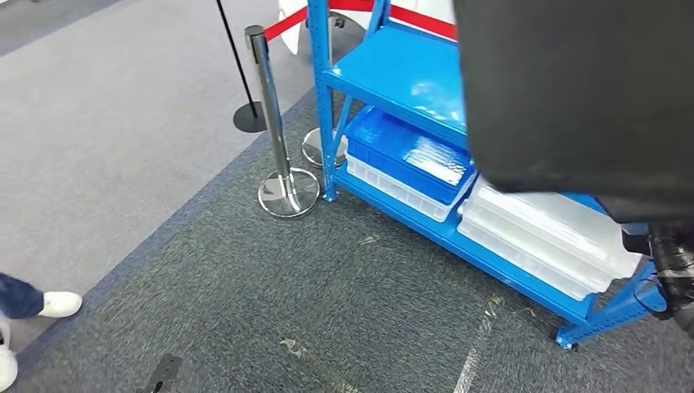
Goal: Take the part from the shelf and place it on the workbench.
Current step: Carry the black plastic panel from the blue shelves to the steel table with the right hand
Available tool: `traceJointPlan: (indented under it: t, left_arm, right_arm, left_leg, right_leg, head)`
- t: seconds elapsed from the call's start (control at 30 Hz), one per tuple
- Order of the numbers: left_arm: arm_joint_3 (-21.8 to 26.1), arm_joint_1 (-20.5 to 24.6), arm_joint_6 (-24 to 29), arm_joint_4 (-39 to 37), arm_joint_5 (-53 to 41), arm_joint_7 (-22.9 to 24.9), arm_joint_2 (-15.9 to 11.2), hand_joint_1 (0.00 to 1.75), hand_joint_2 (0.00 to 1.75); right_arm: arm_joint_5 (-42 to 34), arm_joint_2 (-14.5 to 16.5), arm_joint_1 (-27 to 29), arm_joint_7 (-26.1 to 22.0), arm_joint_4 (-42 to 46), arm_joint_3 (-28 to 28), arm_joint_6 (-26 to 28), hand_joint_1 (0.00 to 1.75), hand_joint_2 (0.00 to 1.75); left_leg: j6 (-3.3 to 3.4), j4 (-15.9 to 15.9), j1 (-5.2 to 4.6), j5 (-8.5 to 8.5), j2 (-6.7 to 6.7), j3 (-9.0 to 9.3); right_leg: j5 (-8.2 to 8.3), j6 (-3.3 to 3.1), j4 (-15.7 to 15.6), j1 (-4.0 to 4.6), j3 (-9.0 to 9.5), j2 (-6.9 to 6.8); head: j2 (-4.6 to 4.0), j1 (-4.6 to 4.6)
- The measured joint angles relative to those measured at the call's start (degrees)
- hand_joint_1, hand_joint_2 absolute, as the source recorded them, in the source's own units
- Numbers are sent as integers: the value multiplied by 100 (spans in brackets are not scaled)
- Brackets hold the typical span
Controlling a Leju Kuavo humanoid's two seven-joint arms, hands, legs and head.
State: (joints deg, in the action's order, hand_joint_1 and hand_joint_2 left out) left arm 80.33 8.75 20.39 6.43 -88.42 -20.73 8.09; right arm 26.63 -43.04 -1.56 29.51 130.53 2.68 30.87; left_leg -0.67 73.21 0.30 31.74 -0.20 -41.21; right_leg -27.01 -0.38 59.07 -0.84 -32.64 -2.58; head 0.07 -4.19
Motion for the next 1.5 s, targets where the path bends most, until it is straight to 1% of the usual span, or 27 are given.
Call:
traceJointPlan:
  t: [0.07, 0.13, 0.17, 0.23, 0.3, 0.33, 0.4, 0.43, 0.47, 0.5, 0.53, 0.6, 0.67, 0.73, 0.77, 0.83, 0.9, 0.97, 1.0, 1.03, 1.1, 1.17, 1.27, 1.33, 1.4, 1.47, 1.5]
  left_arm:
    - [1, 5, 2, 0, -23, -5, 0, 0, 175]
    - [2, 18, 11, -1, -52, 0, 0, 0, 175]
    - [2, 20, 16, -2, -58, 7, 0, 0, 175]
    - [2, 11, 27, -2, -63, 23, -1, 0, 175]
    - [3, 2, 34, -2, -63, 31, -2, 0, 175]
    - [3, 6, 36, -2, -63, 33, -2, 0, 175]
    - [4, 15, 37, -2, -63, 34, -2, 0, 175]
    - [4, 15, 37, -2, -62, 34, -2, 0, 175]
    - [4, 13, 37, -2, -62, 36, -3, 0, 175]
    - [4, 11, 37, -2, -62, 38, -3, 0, 175]
    - [4, 10, 37, -2, -62, 39, -4, 0, 175]
    - [4, 16, 37, -2, -63, 40, -4, 0, 175]
    - [4, 20, 38, -2, -62, 40, -4, 0, 175]
    - [4, 7, 39, -2, -62, 40, -6, 0, 175]
    - [5, -4, 39, -4, -63, 40, -4, 0, 175]
    - [6, -4, 39, -7, -63, 40, -3, 0, 175]
    - [6, 17, 39, -9, -63, 40, -8, 0, 175]
    - [6, 19, 39, -9, -63, 40, -9, 0, 175]
    - [6, 13, 39, -9, -63, 40, -8, 0, 175]
    - [6, 8, 39, -9, -63, 40, -9, 0, 175]
    - [6, 14, 39, -9, -63, 40, -13, 0, 175]
    - [6, 27, 39, -9, -63, 39, -14, 0, 175]
    - [6, 16, 39, -9, -63, 39, -17, 0, 175]
    - [6, 15, 39, -9, -63, 39, -18, 0, 175]
    - [6, 26, 39, -9, -63, 38, -17, 0, 175]
    - [6, 25, 39, -9, -63, 39, -17, 0, 175]
    - [6, 21, 38, -9, -63, 38, -17, 0, 175]
  right_arm:
    - [-20, 0, 61, -1, 0, -59, 9, 175, 175]
    - [-55, 0, 139, -5, 0, -143, 28, 175, 175]
    - [-70, 0, 187, -8, 0, -185, 37, 175, 175]
    - [-87, 0, 269, -13, 0, -255, 50, 175, 175]
    - [-94, 0, 320, -15, 0, -306, 55, 175, 175]
    - [-96, 0, 342, -15, 0, -329, 60, 175, 175]
    - [-98, 0, 398, -15, -1, -372, 69, 175, 175]
    - [-98, 0, 428, -15, -2, -388, 72, 175, 175]
    - [-99, 0, 450, -15, -2, -398, 73, 175, 175]
    - [-99, 0, 463, -15, -2, -406, 73, 175, 175]
    - [-99, 0, 469, -15, -2, -410, 73, 175, 175]
    - [-99, -1, 477, -15, -2, -422, 73, 175, 175]
    - [-101, -3, 496, -15, -2, -440, 84, 175, 175]
    - [-102, -3, 510, -15, -2, -449, 96, 175, 175]
    - [-102, -4, 511, -15, -2, -450, 97, 175, 175]
    - [-101, -5, 516, -16, -1, -453, 102, 175, 175]
    - [-101, -7, 525, -17, 0, -456, 108, 175, 175]
    - [-101, -5, 530, -17, 0, -458, 108, 175, 175]
    - [-101, -5, 531, -17, 0, -459, 108, 175, 175]
    - [-101, -4, 531, -17, 0, -459, 108, 175, 175]
    - [-101, -5, 531, -17, 0, -467, 108, 175, 175]
    - [-101, -6, 531, -17, 0, -482, 108, 175, 175]
    - [-101, -9, 529, -17, -1, -502, 108, 175, 175]
    - [-100, -14, 528, -17, -2, -514, 108, 175, 175]
    - [-99, -15, 537, -17, -2, -527, 108, 175, 175]
    - [-101, -15, 552, -17, -2, -535, 108, 175, 175]
    - [-102, -15, 556, -19, -2, -535, 106, 175, 175]
  left_leg:
    - [11, -713, -2, -320, 143, 396]
    - [85, -1249, -44, -463, 298, 671]
    - [130, -1324, -65, -453, 320, 694]
    - [219, -1356, -64, -500, 195, 680]
    - [294, -1415, -43, -549, 94, 692]
    - [326, -1441, -28, -572, 48, 700]
    - [358, -1445, -25, -590, -51, 684]
    - [363, -1441, -26, -595, -113, 674]
    - [365, -1434, -27, -599, -177, 669]
    - [364, -1424, -27, -601, -246, 666]
    - [359, -1411, -23, -602, -314, 667]
    - [320, -1359, -21, -599, -454, 642]
    - [243, -1331, -20, -616, -580, 582]
    - [162, -1350, -13, -659, -702, 529]
    - [129, -1327, -14, -647, -668, 501]
    - [63, -1032, -23, -456, -395, 350]
    - [8, -352, -19, -96, -99, 46]
    - [-17, 182, -10, 79, -28, -183]
    - [-14, 161, -10, 15, -15, -155]
    - [1, -77, -14, -134, 9, -15]
    - [88, -879, -60, -440, 221, 431]
    - [191, -1352, -122, -543, 397, 674]
    - [285, -1462, -120, -586, 260, 694]
    - [347, -1568, -71, -652, 145, 748]
    - [387, -1608, -50, -691, 32, 757]
    - [396, -1594, -47, -698, -98, 733]
    - [394, -1578, -42, -698, -170, 725]
  right_leg:
    - [-28, 29, 25, 0, 12, -125]
    - [-49, 72, 41, 24, 22, -233]
    - [-50, 93, 39, 41, 25, -284]
    - [-55, 144, 32, 49, 31, -370]
    - [-183, 198, 172, 25, -18, -229]
    - [-331, 217, 394, 12, -114, -84]
    - [-692, 238, 1109, -1, -438, 172]
    - [-796, 245, 1424, -4, -590, 218]
    - [-796, 249, 1572, -9, -663, 238]
    - [-688, 249, 1504, -16, -633, 252]
    - [-497, 247, 1218, -28, -495, 281]
    - [-193, 248, 462, -67, -141, 511]
    - [-121, 244, 97, -76, 10, 689]
    - [-102, 203, 77, -74, 19, 603]
    - [-84, 171, 59, -79, 30, 535]
    - [-53, 90, 26, -92, 46, 385]
    - [-48, 48, 23, -63, 46, 233]
    - [-51, 40, 24, -47, 44, 84]
    - [-54, 39, 24, -39, 46, 11]
    - [-59, 40, 24, -31, 53, -59]
    - [-74, 51, 24, -5, 76, -187]
    - [-85, 82, 19, 22, 89, -295]
    - [-92, 164, -24, 36, 128, -403]
    - [-246, 220, 152, 31, 78, -168]
    - [-593, 254, 794, 15, -221, 150]
    - [-810, 278, 1437, 5, -550, 242]
    - [-759, 290, 1495, -5, -590, 248]
  head:
    - [0, -1]
    - [0, 4]
    - [0, 8]
    - [0, 9]
    - [0, 24]
    - [0, 42]
    - [0, 76]
    - [0, 84]
    - [0, 85]
    - [0, 84]
    - [0, 85]
    - [0, 88]
    - [0, 89]
    - [0, 86]
    - [0, 87]
    - [0, 49]
    - [0, 12]
    - [0, 12]
    - [0, 11]
    - [0, 12]
    - [0, 14]
    - [0, 16]
    - [0, 19]
    - [0, 42]
    - [0, 74]
    - [0, 85]
    - [0, 82]
